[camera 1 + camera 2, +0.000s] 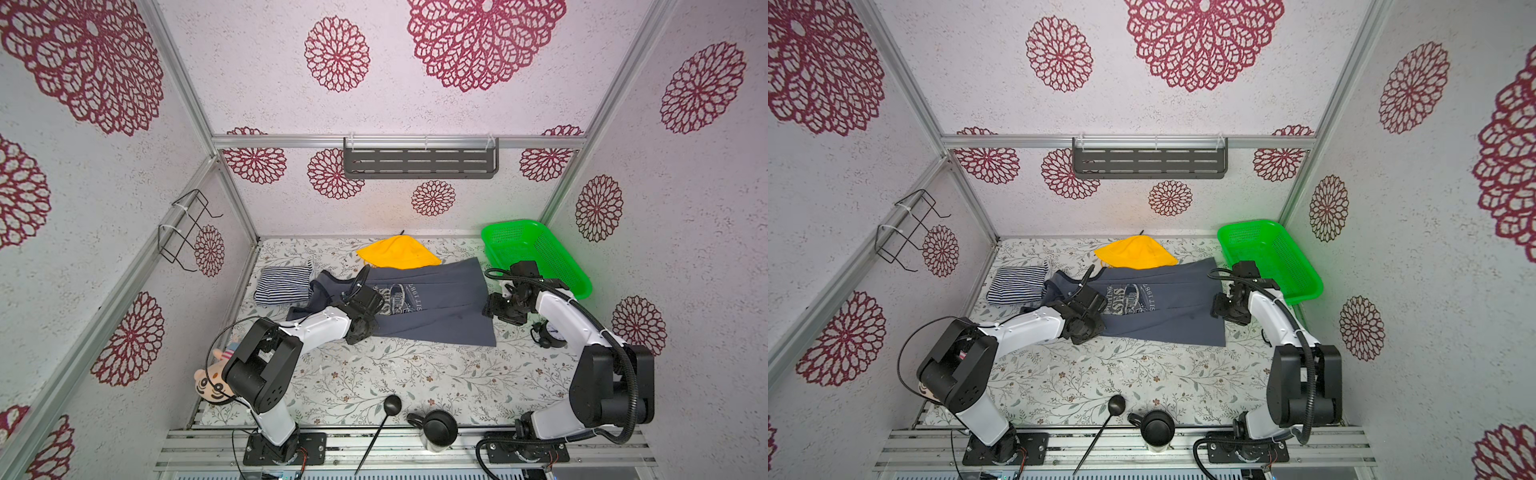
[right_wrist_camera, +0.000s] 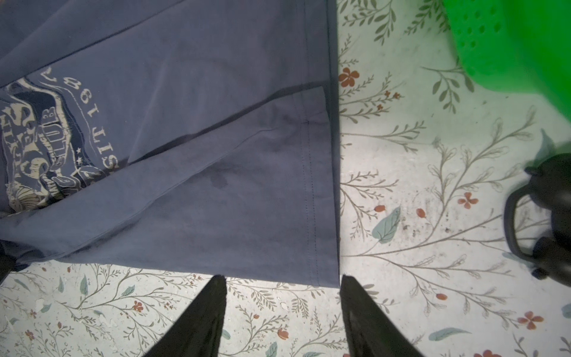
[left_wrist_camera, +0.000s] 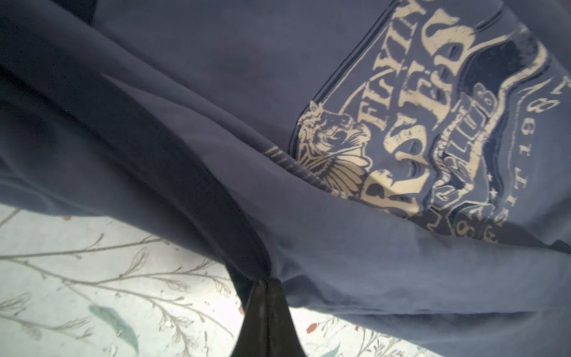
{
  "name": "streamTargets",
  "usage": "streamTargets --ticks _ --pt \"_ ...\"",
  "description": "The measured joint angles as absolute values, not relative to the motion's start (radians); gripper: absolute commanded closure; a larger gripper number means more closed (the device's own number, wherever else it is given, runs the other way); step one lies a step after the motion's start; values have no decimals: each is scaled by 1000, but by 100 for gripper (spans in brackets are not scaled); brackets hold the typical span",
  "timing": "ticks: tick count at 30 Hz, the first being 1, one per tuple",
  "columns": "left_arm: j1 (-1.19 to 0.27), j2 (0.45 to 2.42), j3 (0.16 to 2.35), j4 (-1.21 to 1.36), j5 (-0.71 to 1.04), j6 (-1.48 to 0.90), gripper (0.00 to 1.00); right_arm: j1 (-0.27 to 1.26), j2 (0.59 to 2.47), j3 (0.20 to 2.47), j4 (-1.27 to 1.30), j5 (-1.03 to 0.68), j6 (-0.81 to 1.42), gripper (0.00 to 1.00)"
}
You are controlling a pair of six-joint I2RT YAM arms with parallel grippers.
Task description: Fold and stack the tank tops
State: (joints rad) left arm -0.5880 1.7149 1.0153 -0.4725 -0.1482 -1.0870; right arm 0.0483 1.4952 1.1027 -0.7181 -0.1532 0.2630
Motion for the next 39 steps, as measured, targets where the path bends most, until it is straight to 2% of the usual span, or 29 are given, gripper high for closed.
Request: streamTargets --ticks 8,13,14,15,17,18,20,22,25,29,33,35,39 --pt "-487 1709 1110 -498 -146 -1012 100 45 1477 1080 -702 -150 263 39" --pt "-429 1734 1209 -500 -139 -959 95 45 1476 1069 -693 -149 263 38" --pt "-421 1747 1227 -498 -139 -949 89 45 1476 1068 -693 -146 263 38" --pt "-414 1760 1241 -498 -138 -939 73 45 1476 1068 -692 -143 263 38" --pt "-400 1797 1272 -500 -137 -916 25 45 1476 1067 -688 -136 263 35" --pt "-392 1816 1286 -501 -136 -904 11 44 1476 1067 -685 -135 262 34" --pt "-381 1835 1301 -502 -142 -880 2 44 1475 1065 -674 -130 261 26" --pt "-374 1831 1303 -516 -154 -859 1 44 1468 1053 -659 -123 255 17" --pt "-363 1791 1300 -561 -192 -821 1 44 1464 1030 -642 -107 255 17" --pt "-331 1637 1207 -620 -231 -781 5 53 1464 989 -612 -105 260 25" --pt "-223 1462 1018 -666 -243 -765 11 84 1464 933 -597 -97 275 39" --pt "-166 1436 955 -683 -249 -761 15 105 1464 909 -595 -97 282 45" --pt "-87 1432 881 -695 -249 -752 20 126 1464 850 -574 -99 292 50"
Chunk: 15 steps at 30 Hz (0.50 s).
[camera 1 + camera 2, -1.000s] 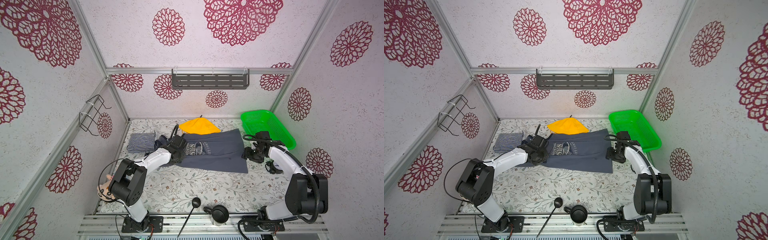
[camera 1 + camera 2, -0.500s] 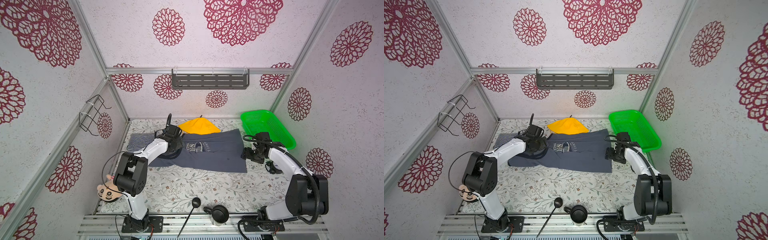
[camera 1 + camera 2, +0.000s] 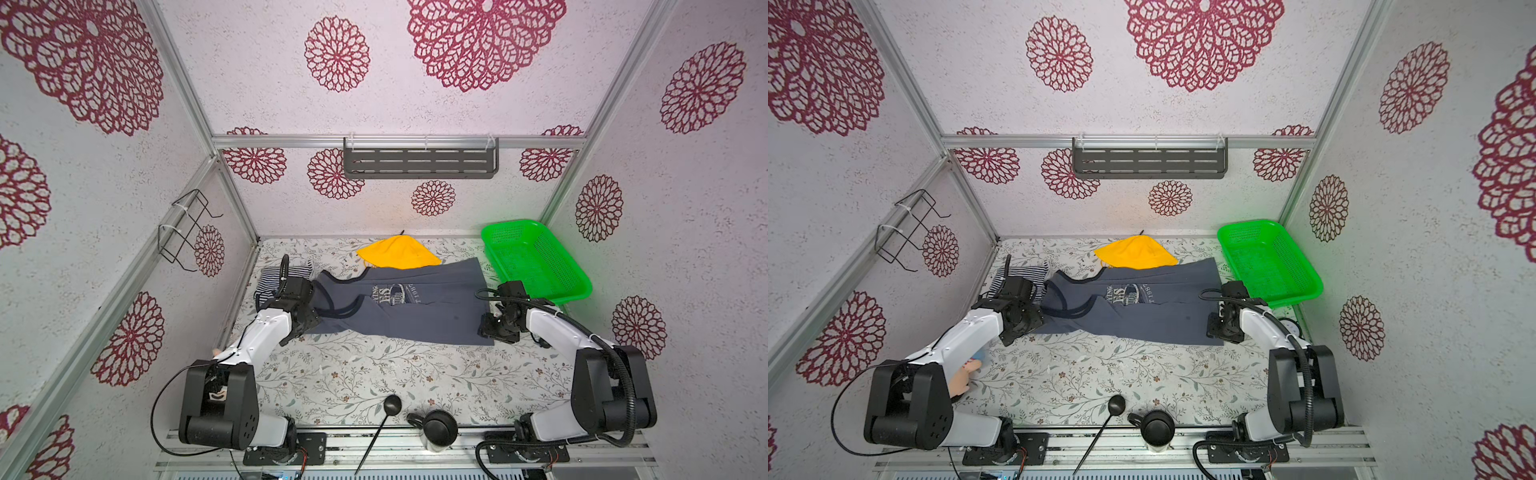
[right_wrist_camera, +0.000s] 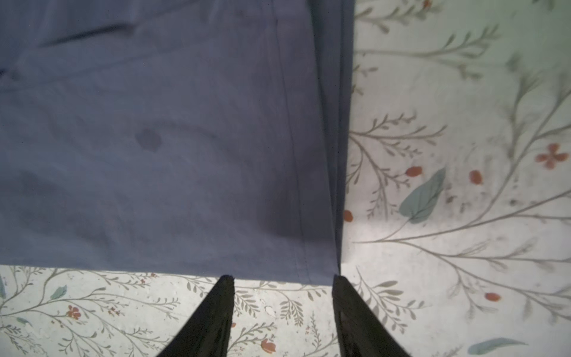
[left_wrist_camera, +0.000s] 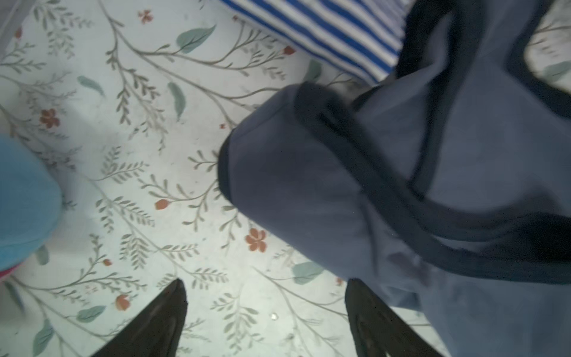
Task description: Fold and stack the tank tops
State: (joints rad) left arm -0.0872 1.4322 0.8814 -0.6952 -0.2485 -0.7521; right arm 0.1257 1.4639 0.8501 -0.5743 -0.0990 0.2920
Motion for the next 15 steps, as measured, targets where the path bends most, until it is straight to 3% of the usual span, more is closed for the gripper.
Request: streamTargets --ticks 13,15 --pt "6 1524 818 -522 -216 -775 32 118 1469 818 -541 -110 318 57" --pt "9 1563 830 -493 -207 -780 38 118 1478 818 -531 -111 320 57"
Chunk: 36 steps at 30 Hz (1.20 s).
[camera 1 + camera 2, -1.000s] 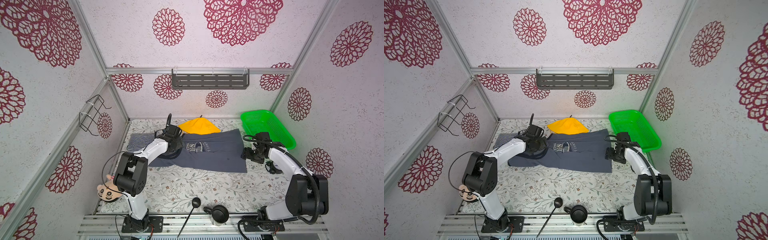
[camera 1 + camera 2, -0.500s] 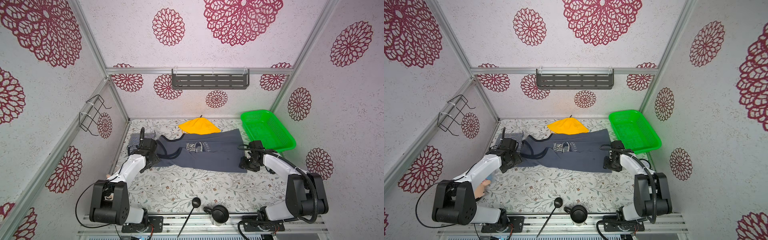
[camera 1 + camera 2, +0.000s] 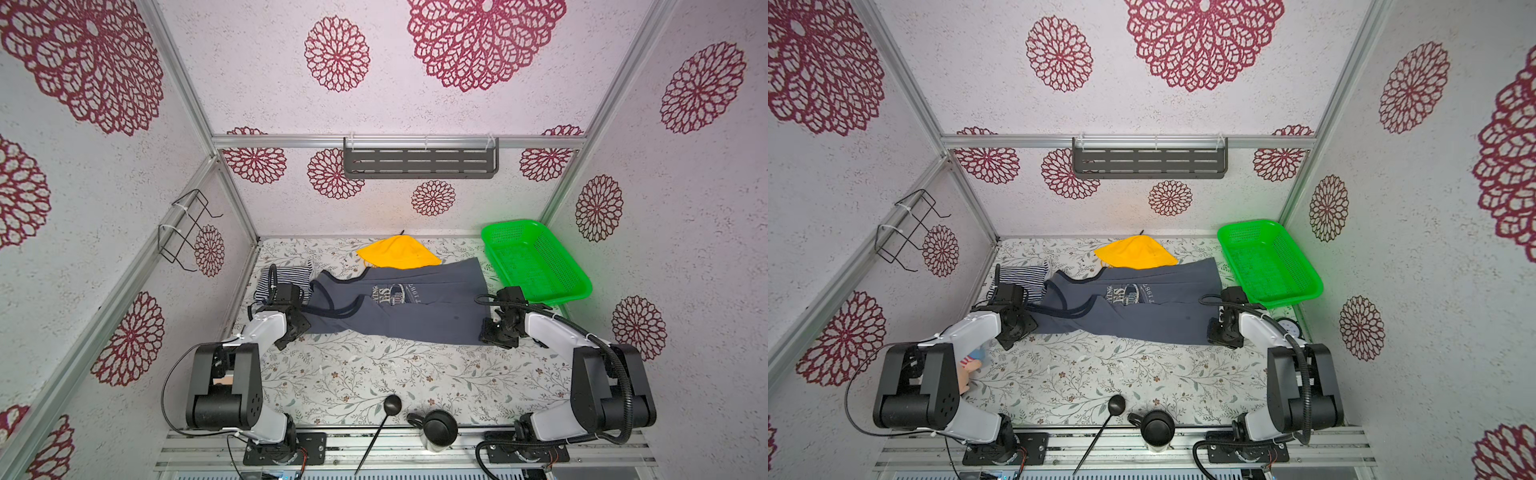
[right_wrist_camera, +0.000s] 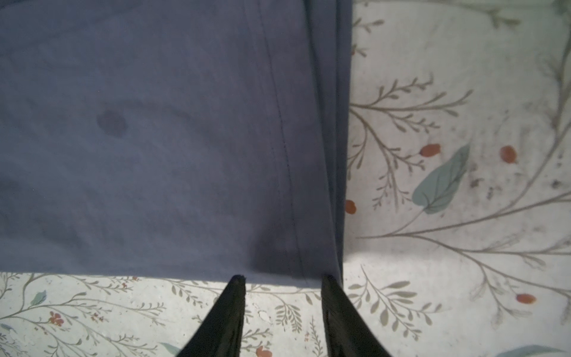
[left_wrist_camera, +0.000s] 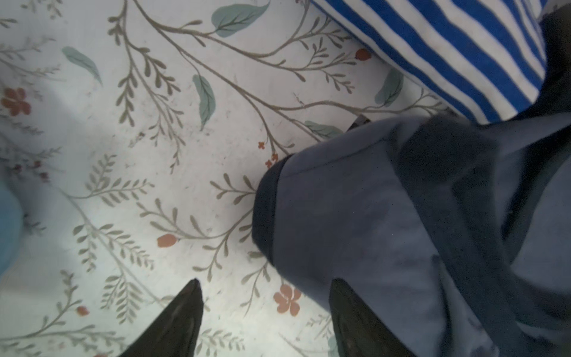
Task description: Fold and stack the tank tops
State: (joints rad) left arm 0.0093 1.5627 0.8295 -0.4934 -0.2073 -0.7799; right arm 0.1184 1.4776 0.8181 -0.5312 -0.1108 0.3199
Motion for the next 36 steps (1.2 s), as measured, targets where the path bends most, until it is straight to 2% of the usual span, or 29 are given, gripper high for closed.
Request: streamTargets --ticks 2,4,7,10,11,16,21,29,36 --pt "9 1604 852 -475 -195 -782 43 118 1491 816 -517 -111 327 58" --pt "9 1640 873 -451 -189 -786 52 118 1505 809 -501 -111 335 66" --pt "9 1681 897 -426 -184 -793 73 118 1522 796 -490 -106 345 81" --pt "9 1699 902 -410 -185 -799 95 115 1529 793 -483 -93 347 100" --pt "9 1699 901 -406 -187 -804 100 113 1530 793 -481 -91 351 100" --pt "10 1681 885 -400 -195 -801 100 94 1530 793 -477 -84 342 100" --pt "10 1580 845 -429 -200 -797 100 63 1526 794 -497 -70 331 100" --pt "2 1324 710 -535 -205 -812 100 46 1484 793 -628 -23 334 100" --pt "-59 1056 594 -701 -231 -906 100 41 1405 759 -728 -3 350 100"
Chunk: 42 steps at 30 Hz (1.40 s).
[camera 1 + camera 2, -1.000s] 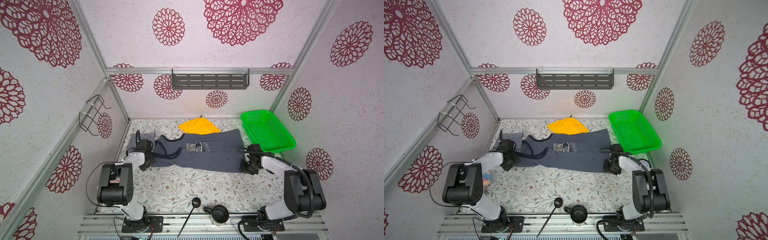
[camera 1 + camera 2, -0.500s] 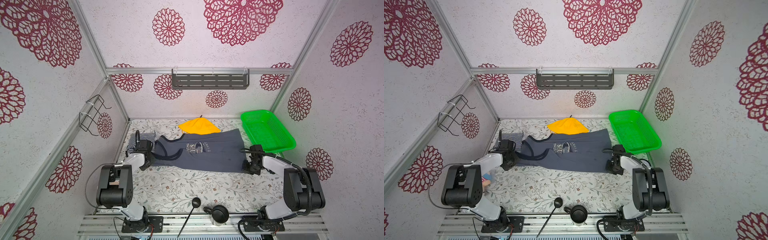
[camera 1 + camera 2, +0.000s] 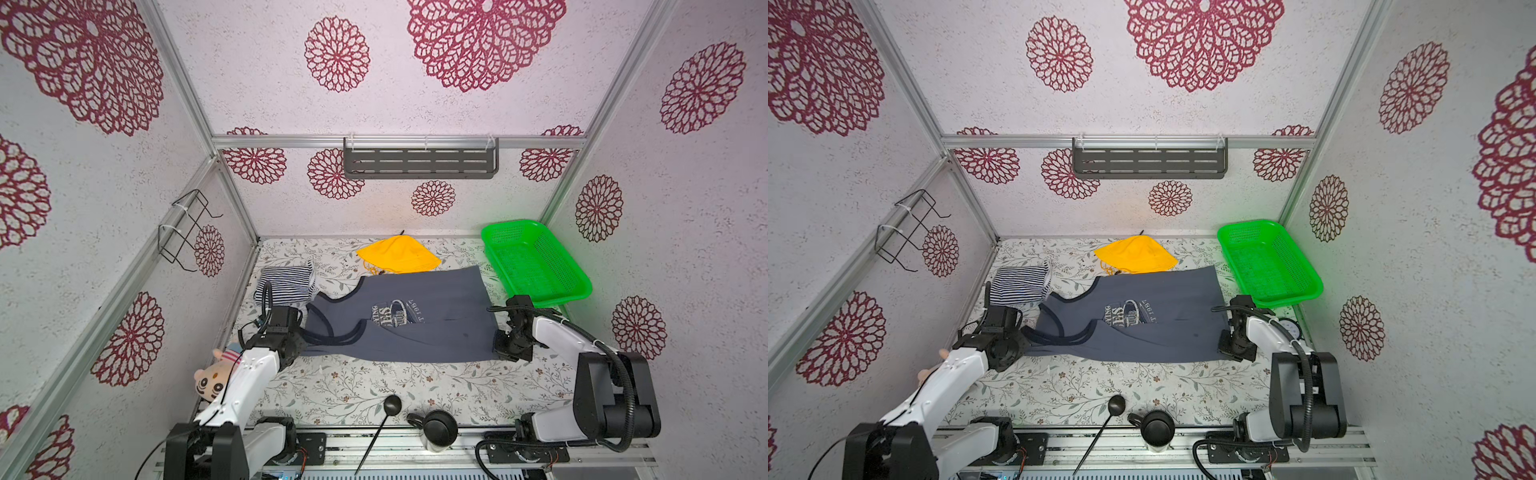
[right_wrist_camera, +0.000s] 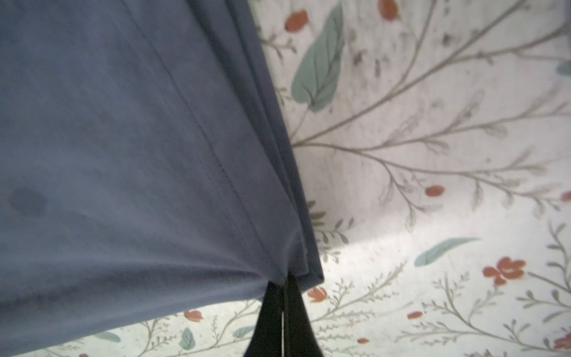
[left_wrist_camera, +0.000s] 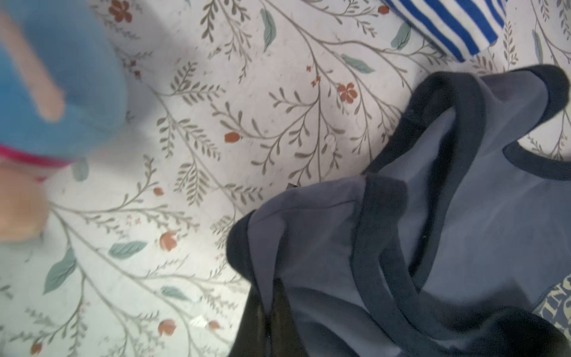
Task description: Fold and stack the tank tops
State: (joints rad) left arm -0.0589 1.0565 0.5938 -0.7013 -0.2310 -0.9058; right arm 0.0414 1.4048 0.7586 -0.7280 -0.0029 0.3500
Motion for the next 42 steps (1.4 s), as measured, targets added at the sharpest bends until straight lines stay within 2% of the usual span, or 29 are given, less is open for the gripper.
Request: streamTargets --ticks 1,2,3,4,5,7,10,13,16,19,22,26,29,32,38,42 --pt "-62 1026 585 -719 -235 -915 93 39 1390 747 -739 -1 352 100" --pt "-62 1002 579 -734 -241 -921 75 38 1376 738 -749 0 353 93" --pt "-62 985 575 -749 -247 -924 58 36 1362 730 -762 -1 356 81" --pt "-62 976 577 -763 -255 -929 47 35 1349 728 -774 0 358 67" --pt "-62 976 581 -773 -262 -928 39 34 1338 731 -782 1 359 53" --pt "-62 994 610 -810 -286 -917 32 32 1314 756 -802 -2 349 32" --pt "-61 1042 710 -853 -326 -870 29 32 1285 859 -818 -15 321 22" --pt "-59 1119 845 -840 -340 -809 30 32 1285 994 -792 -40 270 24" --pt "-60 1266 970 -768 -313 -756 39 32 1351 1130 -739 -61 199 34" --pt "-66 1472 1088 -694 -253 -713 46 29 1485 1234 -667 -104 142 55" --pt "-85 1644 1165 -642 -225 -682 46 27 1639 1312 -612 -132 109 79" --pt "-103 1761 1208 -624 -199 -669 44 25 1825 1427 -578 -139 101 79" --pt "-112 1805 1242 -618 -184 -669 39 25 1946 1526 -563 -136 105 64" --pt "-119 1838 1269 -602 -176 -672 38 25 2030 1595 -542 -127 105 51" --pt "-133 1890 1271 -587 -161 -682 57 28 2137 1679 -513 -96 105 49" --pt "-140 1909 1269 -588 -157 -687 75 37 2182 1717 -488 -80 108 50"
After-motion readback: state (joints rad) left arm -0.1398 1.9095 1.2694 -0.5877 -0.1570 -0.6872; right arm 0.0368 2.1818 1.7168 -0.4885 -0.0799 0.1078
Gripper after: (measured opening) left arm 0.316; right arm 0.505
